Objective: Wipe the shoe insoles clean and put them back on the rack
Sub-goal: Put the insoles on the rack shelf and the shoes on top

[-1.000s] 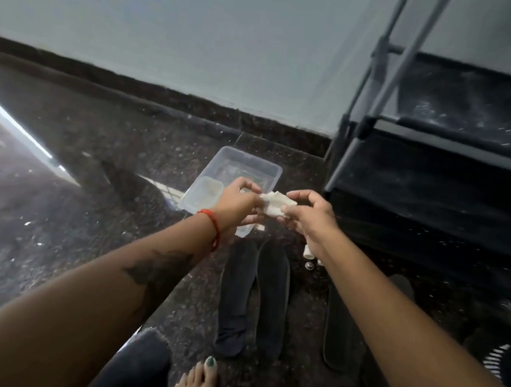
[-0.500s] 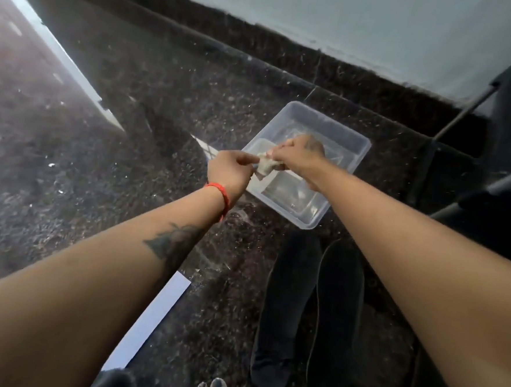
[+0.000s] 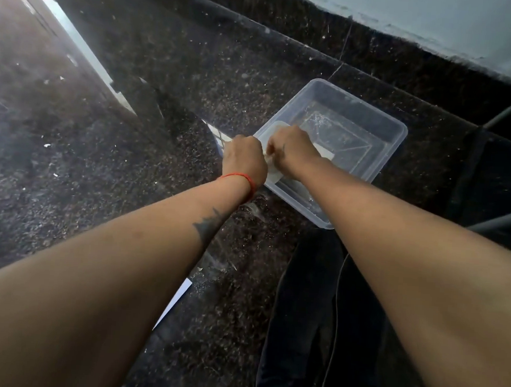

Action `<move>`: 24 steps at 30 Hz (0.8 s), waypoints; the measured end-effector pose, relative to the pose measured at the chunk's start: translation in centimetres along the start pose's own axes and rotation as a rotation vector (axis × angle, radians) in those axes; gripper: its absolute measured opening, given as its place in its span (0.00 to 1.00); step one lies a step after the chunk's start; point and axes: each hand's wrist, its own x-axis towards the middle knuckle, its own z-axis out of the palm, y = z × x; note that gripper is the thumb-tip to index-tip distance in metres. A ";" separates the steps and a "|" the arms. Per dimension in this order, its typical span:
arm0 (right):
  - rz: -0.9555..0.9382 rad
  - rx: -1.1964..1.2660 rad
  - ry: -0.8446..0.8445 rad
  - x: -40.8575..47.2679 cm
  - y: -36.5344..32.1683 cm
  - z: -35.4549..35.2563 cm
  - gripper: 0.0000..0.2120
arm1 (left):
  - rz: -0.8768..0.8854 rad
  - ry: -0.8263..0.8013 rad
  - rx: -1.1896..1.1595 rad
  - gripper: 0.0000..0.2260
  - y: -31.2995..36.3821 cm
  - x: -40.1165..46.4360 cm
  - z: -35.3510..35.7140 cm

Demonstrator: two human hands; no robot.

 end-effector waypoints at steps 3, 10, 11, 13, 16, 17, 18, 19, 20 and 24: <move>-0.024 -0.020 -0.076 -0.8 0.0 -0.4 0.14 | 0.006 -0.019 -0.040 0.13 0.4 -1.0 0.0; 0.004 0.350 0.284 -6.9 2.5 -2.5 0.14 | 0.057 0.002 -0.185 0.15 1.3 -5.2 -1.5; 0.024 0.373 0.289 -8.3 3.1 -2.7 0.14 | 0.074 -0.043 -0.184 0.15 1.3 -6.2 -1.4; 0.082 0.408 0.285 -11.5 4.3 -2.6 0.14 | 0.092 -0.151 -0.195 0.16 0.8 -8.4 -0.9; 0.202 0.448 0.282 -16.4 5.9 -1.6 0.15 | 0.049 -0.269 -0.224 0.15 0.4 -11.6 -0.1; 0.240 0.457 0.279 -18.0 6.3 -1.0 0.15 | 0.019 -0.298 -0.221 0.15 0.3 -12.7 0.2; 0.276 0.471 0.271 -19.6 6.6 -0.4 0.16 | -0.010 -0.327 -0.214 0.17 0.2 -13.8 0.4; 0.308 0.487 0.261 -21.2 6.8 0.2 0.17 | -0.042 -0.362 -0.201 0.19 0.1 -15.0 0.6; 0.341 0.506 0.253 -22.7 7.0 0.9 0.18 | -0.078 -0.398 -0.193 0.21 -0.2 -16.0 0.9; 0.572 0.528 0.262 -27.7 7.3 4.1 0.23 | -0.245 -0.472 -0.216 0.27 -1.0 -18.4 2.3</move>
